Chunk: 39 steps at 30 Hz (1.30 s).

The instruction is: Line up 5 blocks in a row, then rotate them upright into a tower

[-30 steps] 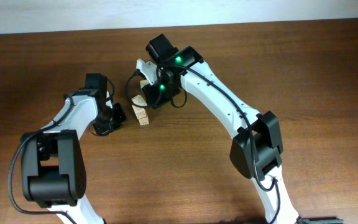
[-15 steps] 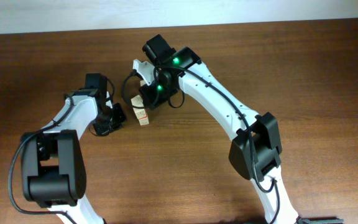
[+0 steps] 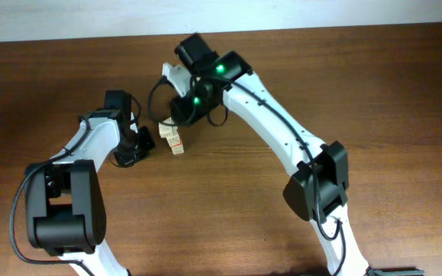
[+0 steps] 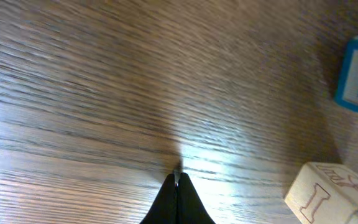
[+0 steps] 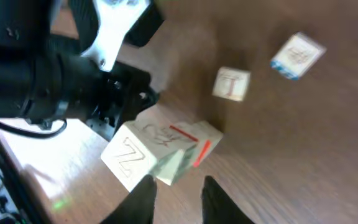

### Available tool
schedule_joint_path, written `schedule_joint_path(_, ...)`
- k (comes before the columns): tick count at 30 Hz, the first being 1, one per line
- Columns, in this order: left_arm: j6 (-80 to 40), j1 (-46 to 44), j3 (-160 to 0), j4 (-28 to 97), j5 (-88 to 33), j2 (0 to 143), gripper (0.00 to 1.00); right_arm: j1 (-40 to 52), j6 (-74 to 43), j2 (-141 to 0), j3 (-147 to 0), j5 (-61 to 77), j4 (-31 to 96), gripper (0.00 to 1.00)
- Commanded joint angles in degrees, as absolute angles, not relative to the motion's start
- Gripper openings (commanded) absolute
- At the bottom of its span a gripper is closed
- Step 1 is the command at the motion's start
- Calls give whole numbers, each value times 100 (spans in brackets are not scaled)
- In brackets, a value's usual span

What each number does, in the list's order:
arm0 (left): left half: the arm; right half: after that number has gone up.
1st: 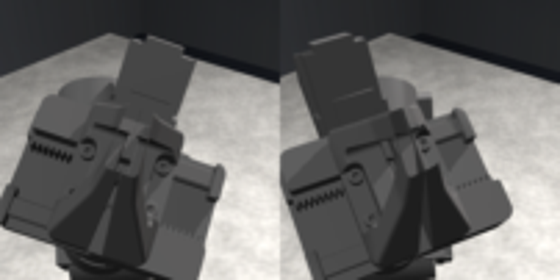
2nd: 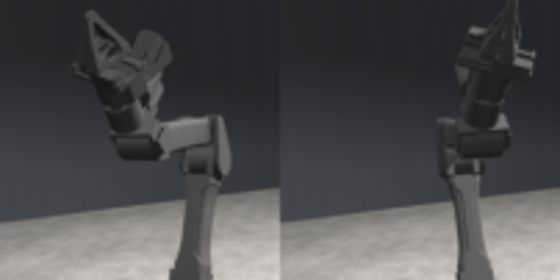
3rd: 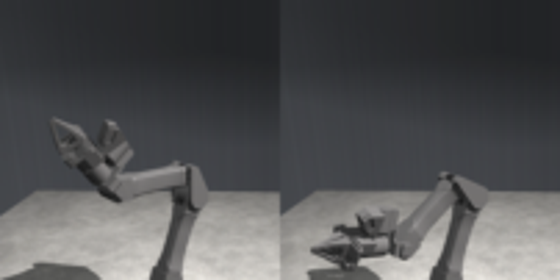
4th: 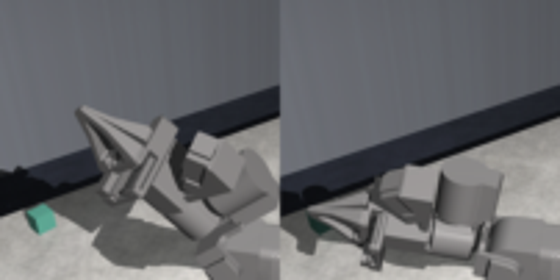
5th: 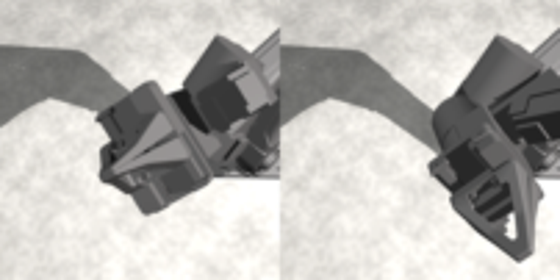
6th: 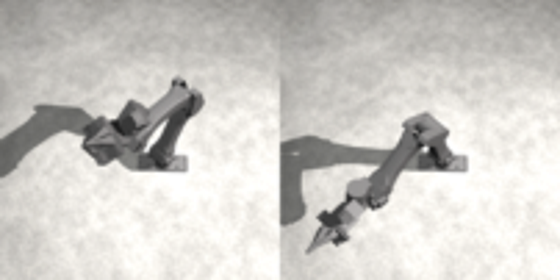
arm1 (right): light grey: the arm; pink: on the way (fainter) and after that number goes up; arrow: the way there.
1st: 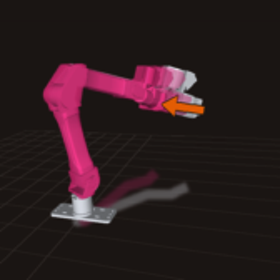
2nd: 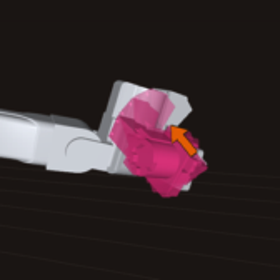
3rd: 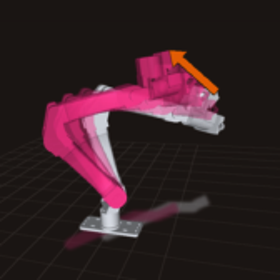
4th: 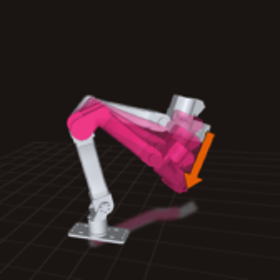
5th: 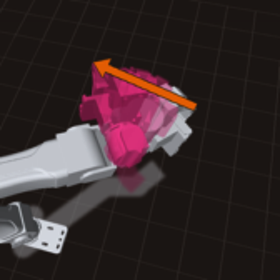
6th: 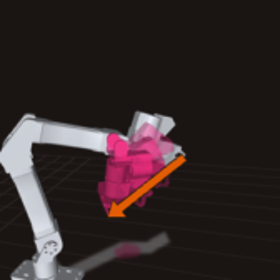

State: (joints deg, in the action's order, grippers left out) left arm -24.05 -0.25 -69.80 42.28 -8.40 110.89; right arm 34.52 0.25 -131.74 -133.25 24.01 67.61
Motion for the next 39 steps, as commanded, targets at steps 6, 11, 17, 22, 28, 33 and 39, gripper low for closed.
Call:
schedule_joint_path(6,-2082,666,-7730,4633,-548,10825,0,2683,-3,-13109,-14022,2226,7046,49)
schedule_joint_path(11,-1702,908,-8418,5227,-495,10304,0,2237,21,-12973,-14597,2224,7577,66)
schedule_joint_path(17,-1308,1168,-9030,5806,-362,8722,4,1503,62,-12484,-15631,2178,8685,98)
schedule_joint_path(22,-1315,1216,-9030,6252,-38,7496,99,947,62,-11907,-15987,2167,9400,98)
schedule_joint_path(28,-1315,1216,-9028,6853,-38,6514,99,550,12,-10803,-15961,2049,9732,98)
schedule_joint_path(33,-1315,1216,-9028,7107,-38,6180,99,565,-10,-9651,-15961,2051,9732,98)
schedule_joint_path(39,-1315,1216,-9028,7465,-38,6121,99,563,-327,-8305,-15961,2010,9730,98)
